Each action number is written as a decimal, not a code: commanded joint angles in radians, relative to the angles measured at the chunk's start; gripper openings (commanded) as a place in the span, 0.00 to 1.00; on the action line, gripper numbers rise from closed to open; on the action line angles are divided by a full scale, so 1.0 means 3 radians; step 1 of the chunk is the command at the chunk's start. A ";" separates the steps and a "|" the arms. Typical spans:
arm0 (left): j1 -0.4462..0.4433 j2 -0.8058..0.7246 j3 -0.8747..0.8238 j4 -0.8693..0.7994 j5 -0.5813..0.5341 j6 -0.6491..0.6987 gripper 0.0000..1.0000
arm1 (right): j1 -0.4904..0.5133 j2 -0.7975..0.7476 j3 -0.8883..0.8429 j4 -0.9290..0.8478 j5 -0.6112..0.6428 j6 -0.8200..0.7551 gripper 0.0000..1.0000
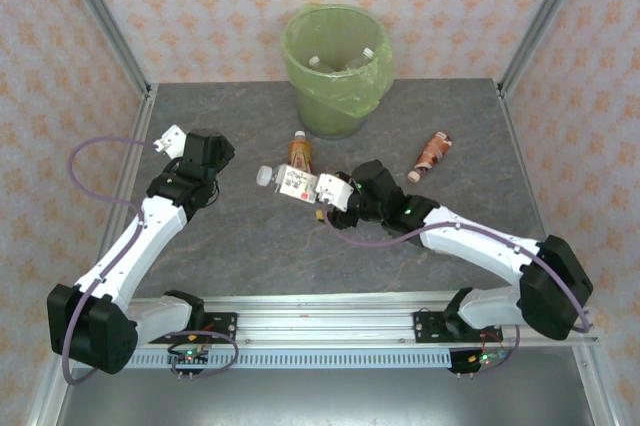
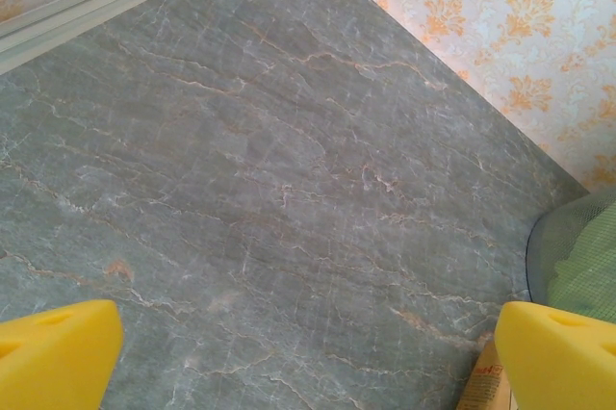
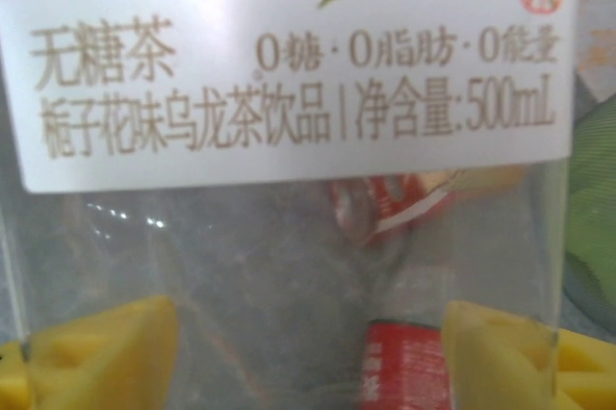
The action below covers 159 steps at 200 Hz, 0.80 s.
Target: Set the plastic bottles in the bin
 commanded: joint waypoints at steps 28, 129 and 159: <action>0.0037 -0.0050 -0.0073 0.0321 0.0256 0.0211 1.00 | -0.0209 -0.0209 -0.0066 0.0698 -0.0080 0.0421 0.00; 0.0032 -0.0208 -0.0205 0.0893 0.1139 0.0800 1.00 | -0.0782 0.0114 0.0977 -0.0115 -0.0537 0.0555 0.00; 0.0030 -0.0217 -0.0190 0.0834 0.1091 0.0820 1.00 | -0.1043 0.0407 0.1722 -0.1106 -0.0856 0.0133 0.00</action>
